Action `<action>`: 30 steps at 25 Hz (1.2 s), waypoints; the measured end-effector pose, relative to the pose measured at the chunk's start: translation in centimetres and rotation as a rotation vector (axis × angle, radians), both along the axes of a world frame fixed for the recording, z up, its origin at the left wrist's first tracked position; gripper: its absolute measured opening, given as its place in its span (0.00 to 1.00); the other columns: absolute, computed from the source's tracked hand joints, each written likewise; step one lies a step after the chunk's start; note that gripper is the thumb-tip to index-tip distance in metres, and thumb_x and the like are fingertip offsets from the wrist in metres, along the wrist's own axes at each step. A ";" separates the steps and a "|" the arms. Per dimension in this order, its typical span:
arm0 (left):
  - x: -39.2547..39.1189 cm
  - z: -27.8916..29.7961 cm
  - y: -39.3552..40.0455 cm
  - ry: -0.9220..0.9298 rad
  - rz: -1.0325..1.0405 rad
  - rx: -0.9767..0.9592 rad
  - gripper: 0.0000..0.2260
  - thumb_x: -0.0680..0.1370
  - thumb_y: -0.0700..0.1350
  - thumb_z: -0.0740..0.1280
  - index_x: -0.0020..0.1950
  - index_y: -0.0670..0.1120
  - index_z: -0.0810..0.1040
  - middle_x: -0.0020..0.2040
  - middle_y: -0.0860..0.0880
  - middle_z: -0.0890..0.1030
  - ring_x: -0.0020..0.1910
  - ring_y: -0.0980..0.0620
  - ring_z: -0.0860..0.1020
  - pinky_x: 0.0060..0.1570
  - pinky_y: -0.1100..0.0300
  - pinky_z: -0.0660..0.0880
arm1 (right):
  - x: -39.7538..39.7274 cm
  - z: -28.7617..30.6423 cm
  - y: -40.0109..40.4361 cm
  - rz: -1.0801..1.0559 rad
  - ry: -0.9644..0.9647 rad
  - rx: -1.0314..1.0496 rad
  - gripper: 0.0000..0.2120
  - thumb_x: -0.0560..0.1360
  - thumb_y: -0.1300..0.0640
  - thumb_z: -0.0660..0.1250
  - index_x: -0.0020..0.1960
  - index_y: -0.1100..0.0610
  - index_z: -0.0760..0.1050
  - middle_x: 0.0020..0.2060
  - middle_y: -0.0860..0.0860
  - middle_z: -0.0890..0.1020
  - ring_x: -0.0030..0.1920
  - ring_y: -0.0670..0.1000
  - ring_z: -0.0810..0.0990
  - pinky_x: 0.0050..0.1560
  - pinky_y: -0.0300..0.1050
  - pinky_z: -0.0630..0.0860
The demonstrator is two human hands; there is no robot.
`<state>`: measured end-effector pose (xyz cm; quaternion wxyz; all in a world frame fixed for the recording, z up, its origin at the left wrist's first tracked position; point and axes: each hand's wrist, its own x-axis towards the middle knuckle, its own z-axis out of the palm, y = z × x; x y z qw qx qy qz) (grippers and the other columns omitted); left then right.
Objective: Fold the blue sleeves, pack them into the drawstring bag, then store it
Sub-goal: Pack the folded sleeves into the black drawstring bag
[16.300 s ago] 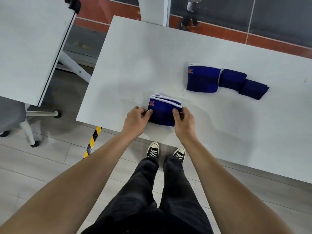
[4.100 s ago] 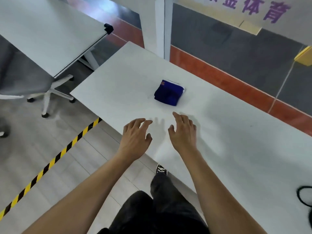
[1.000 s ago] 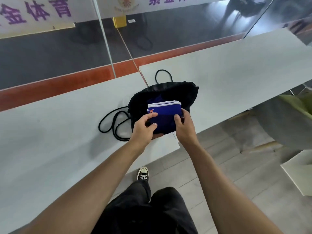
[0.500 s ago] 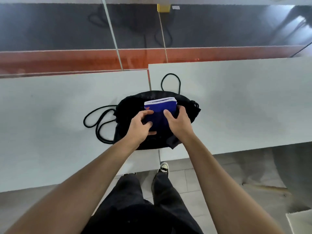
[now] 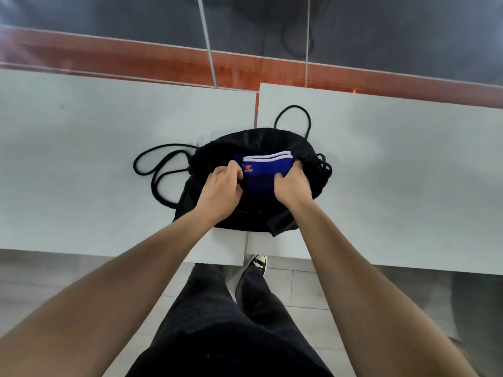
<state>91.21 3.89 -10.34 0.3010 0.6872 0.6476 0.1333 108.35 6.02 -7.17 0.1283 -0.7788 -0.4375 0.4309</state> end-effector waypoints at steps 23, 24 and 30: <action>1.1 -1.9 2.0 0.567 -0.242 -0.131 0.22 0.83 0.44 0.57 0.77 0.55 0.62 0.82 0.53 0.50 0.71 0.36 0.62 0.64 0.33 0.66 | 2.9 -2.4 2.8 0.120 -0.057 0.042 0.23 0.80 0.56 0.59 0.74 0.59 0.64 0.66 0.57 0.75 0.66 0.58 0.73 0.68 0.47 0.67; 1.0 -1.8 2.2 0.569 -0.231 -0.139 0.22 0.84 0.45 0.57 0.77 0.57 0.62 0.82 0.53 0.52 0.72 0.36 0.61 0.64 0.32 0.65 | 3.3 -2.8 2.8 0.163 -0.121 0.028 0.24 0.81 0.57 0.59 0.75 0.58 0.62 0.69 0.59 0.73 0.69 0.60 0.72 0.69 0.49 0.66; 0.8 -0.7 3.5 0.648 -0.235 -0.118 0.19 0.83 0.44 0.57 0.73 0.58 0.69 0.79 0.53 0.61 0.72 0.35 0.61 0.65 0.31 0.62 | 4.0 -3.0 3.2 0.094 -0.420 -0.030 0.18 0.82 0.61 0.57 0.72 0.58 0.66 0.67 0.57 0.74 0.67 0.57 0.74 0.65 0.45 0.68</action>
